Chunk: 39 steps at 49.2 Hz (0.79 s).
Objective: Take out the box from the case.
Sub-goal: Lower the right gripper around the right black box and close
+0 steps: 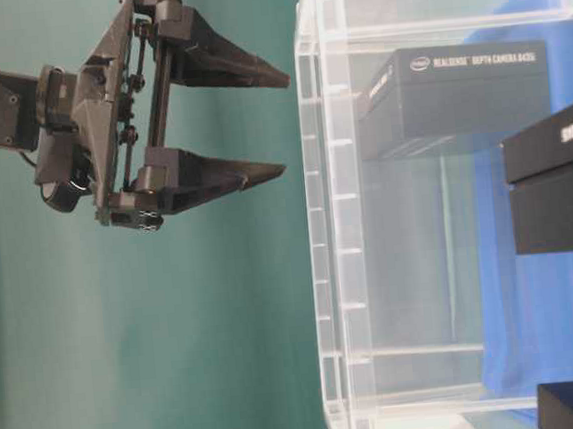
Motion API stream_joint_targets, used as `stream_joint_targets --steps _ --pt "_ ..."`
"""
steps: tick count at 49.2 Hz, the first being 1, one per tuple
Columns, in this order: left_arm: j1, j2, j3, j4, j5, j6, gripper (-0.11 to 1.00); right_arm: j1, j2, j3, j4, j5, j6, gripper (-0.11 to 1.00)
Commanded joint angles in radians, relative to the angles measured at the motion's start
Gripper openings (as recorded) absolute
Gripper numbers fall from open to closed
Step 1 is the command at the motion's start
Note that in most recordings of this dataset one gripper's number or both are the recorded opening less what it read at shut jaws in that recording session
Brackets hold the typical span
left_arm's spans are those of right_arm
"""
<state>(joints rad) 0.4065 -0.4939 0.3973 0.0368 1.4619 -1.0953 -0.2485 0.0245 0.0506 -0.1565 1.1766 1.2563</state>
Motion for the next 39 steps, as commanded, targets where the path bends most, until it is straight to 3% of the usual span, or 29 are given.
stream_joint_targets --steps 1,39 --pt "-0.002 -0.005 -0.017 0.002 -0.003 0.002 0.99 0.002 -0.015 -0.018 -0.003 -0.002 0.002 0.94" --pt "-0.003 -0.003 -0.017 0.002 -0.015 0.002 0.99 -0.002 0.023 0.014 -0.005 -0.011 0.021 0.94"
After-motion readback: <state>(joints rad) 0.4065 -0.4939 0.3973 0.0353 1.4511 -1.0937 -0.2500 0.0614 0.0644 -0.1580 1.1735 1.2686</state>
